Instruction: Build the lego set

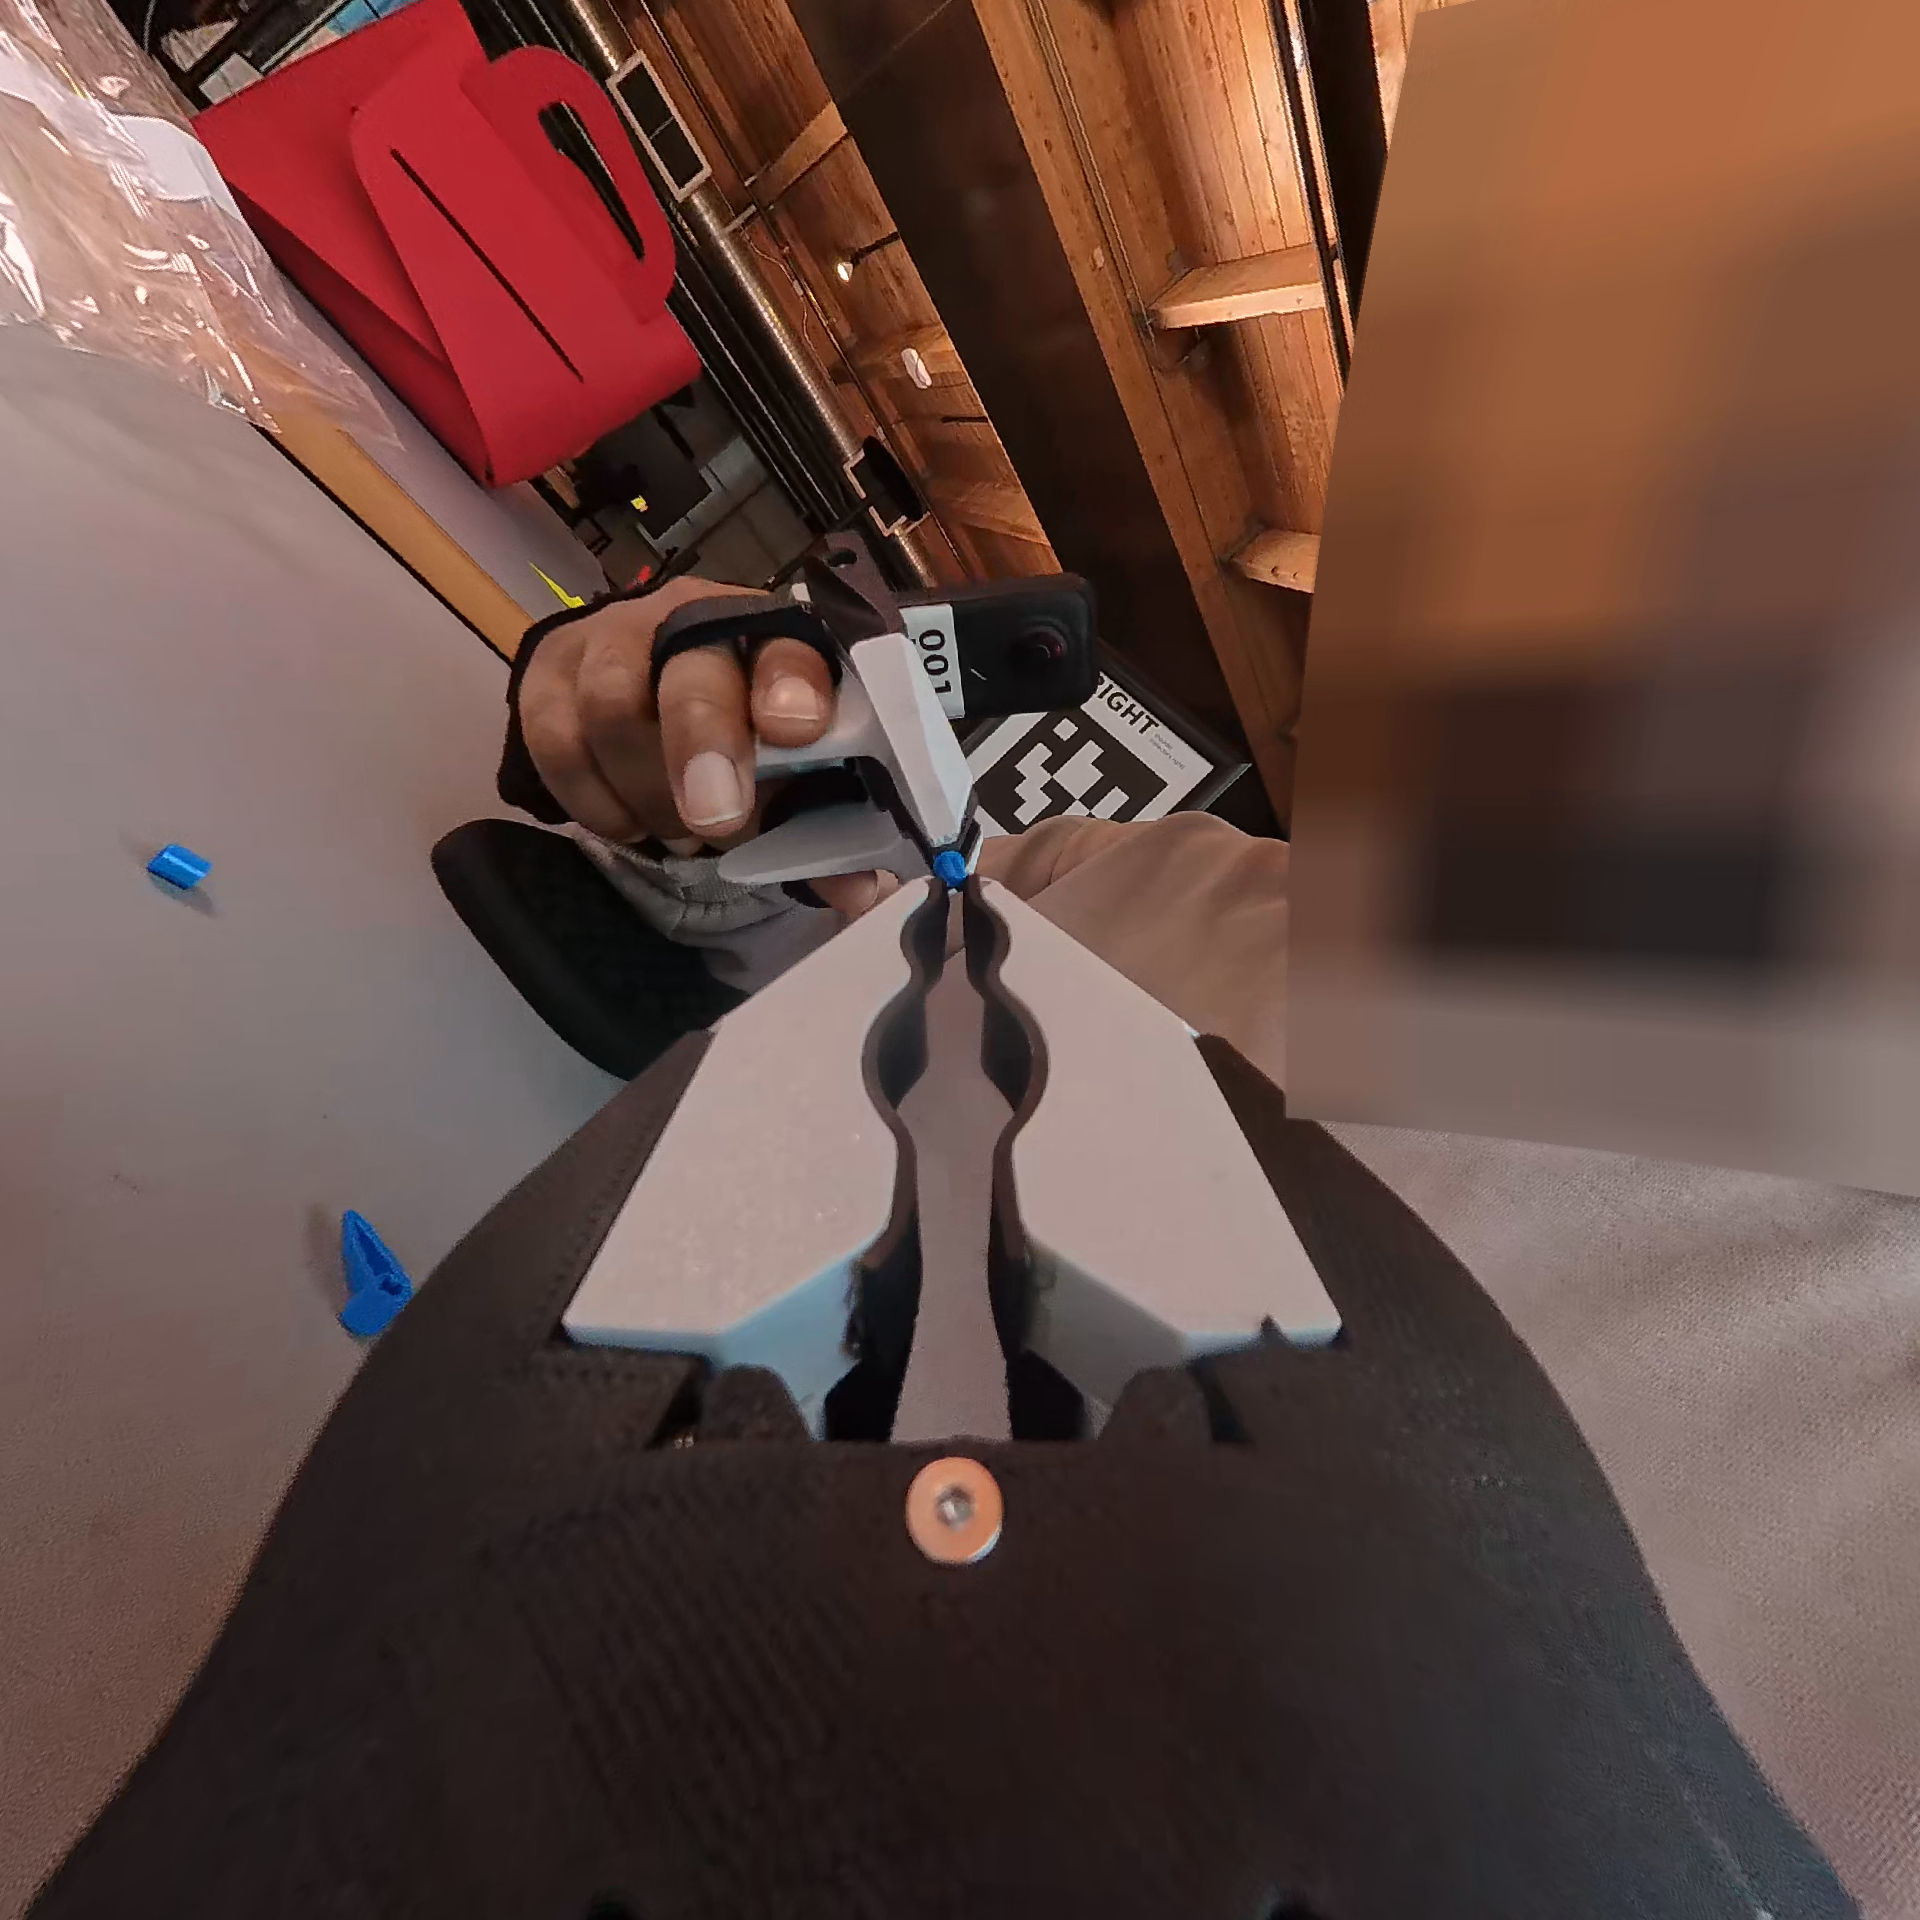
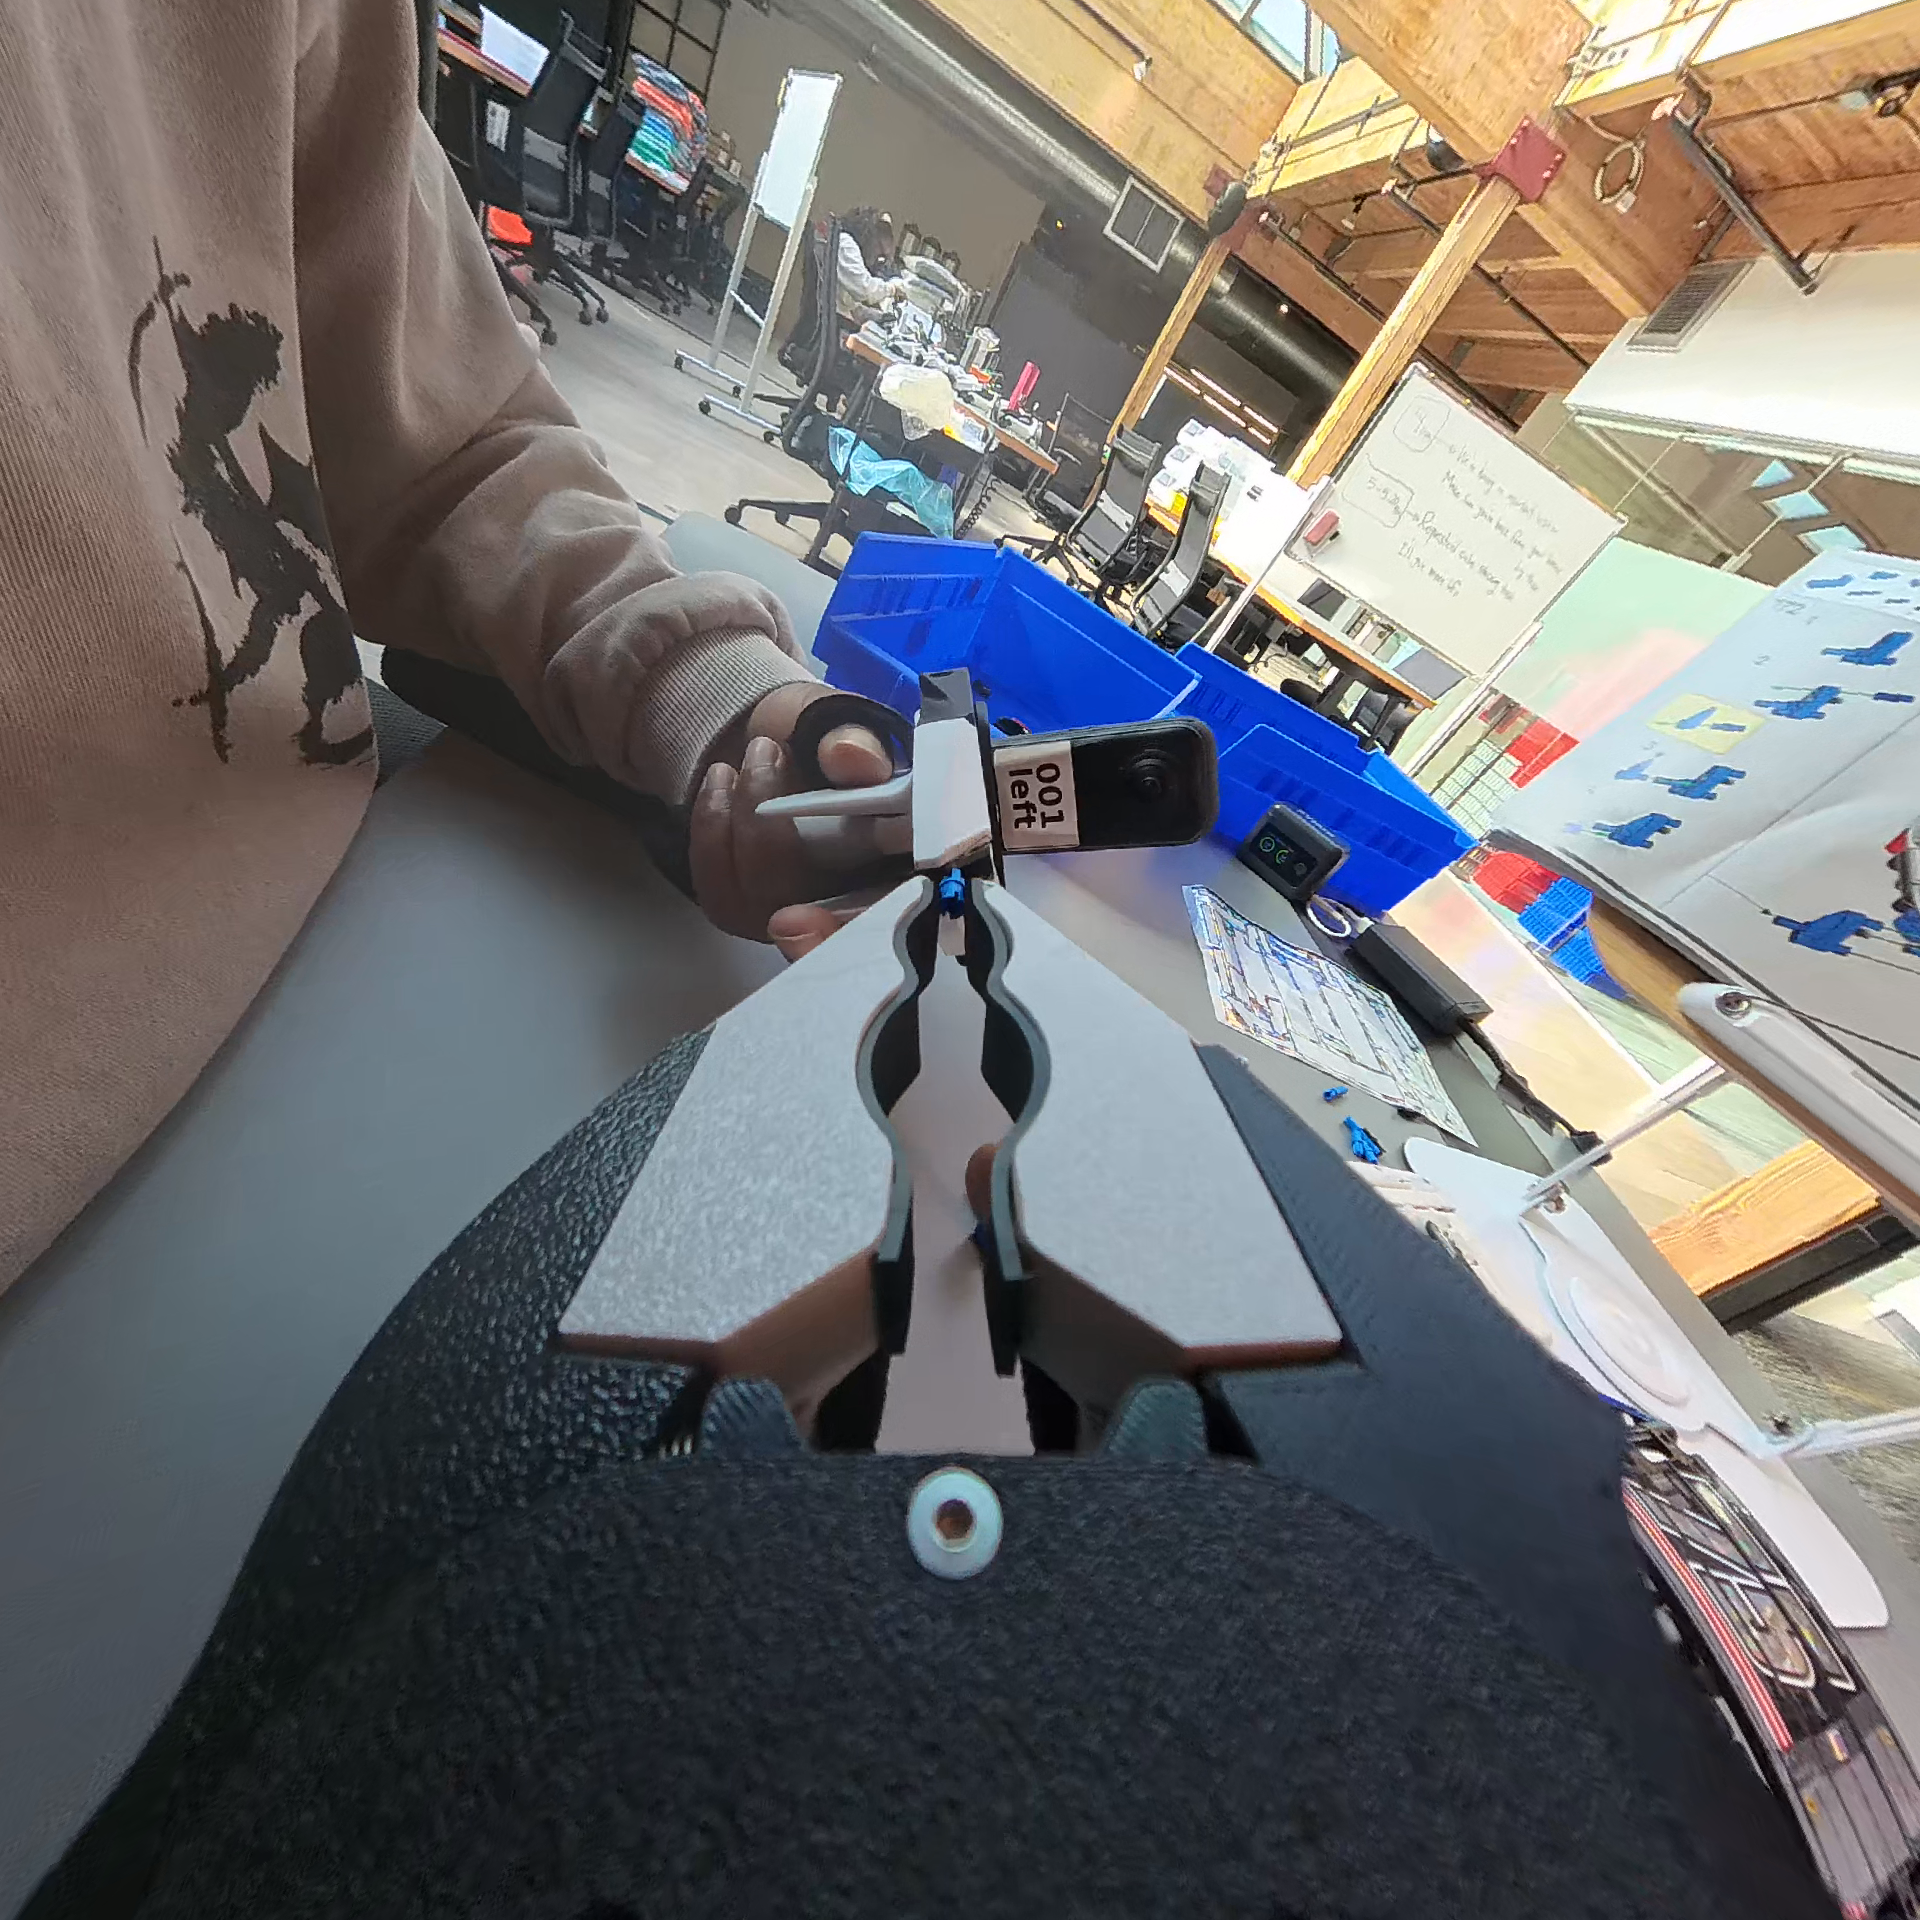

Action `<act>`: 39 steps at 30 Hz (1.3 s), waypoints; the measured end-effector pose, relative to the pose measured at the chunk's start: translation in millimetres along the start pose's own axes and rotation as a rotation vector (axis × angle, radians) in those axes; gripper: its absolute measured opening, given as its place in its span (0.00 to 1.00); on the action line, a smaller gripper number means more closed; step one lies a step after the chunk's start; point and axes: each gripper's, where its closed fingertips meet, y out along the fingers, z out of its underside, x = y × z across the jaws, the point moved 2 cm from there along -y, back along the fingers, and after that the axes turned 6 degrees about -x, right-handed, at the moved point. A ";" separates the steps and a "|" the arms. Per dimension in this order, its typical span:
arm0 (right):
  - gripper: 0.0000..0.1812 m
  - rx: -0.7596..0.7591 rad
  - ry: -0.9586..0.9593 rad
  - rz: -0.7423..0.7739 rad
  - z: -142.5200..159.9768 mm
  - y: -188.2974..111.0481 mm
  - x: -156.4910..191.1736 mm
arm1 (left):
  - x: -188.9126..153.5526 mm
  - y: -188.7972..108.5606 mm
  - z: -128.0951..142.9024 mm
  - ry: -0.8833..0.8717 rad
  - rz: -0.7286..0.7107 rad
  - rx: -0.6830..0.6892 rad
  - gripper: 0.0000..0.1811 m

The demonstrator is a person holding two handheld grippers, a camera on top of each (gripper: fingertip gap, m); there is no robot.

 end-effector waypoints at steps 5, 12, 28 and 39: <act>0.01 0.120 0.142 -0.032 18.6 -1.8 -3.7 | 16.0 -7.4 -1.2 0.119 -0.149 0.046 0.02; 0.01 0.375 0.256 -0.104 68.7 -6.2 4.0 | 75.2 -49.7 28.9 0.701 -0.721 0.560 0.10; 0.01 0.445 0.344 -0.158 85.2 -10.6 13.3 | 95.3 -41.7 53.9 0.872 -0.871 0.700 0.12; 0.01 0.557 0.322 -0.243 91.7 -6.5 32.3 | 96.5 -36.6 55.0 0.934 -0.824 0.773 0.03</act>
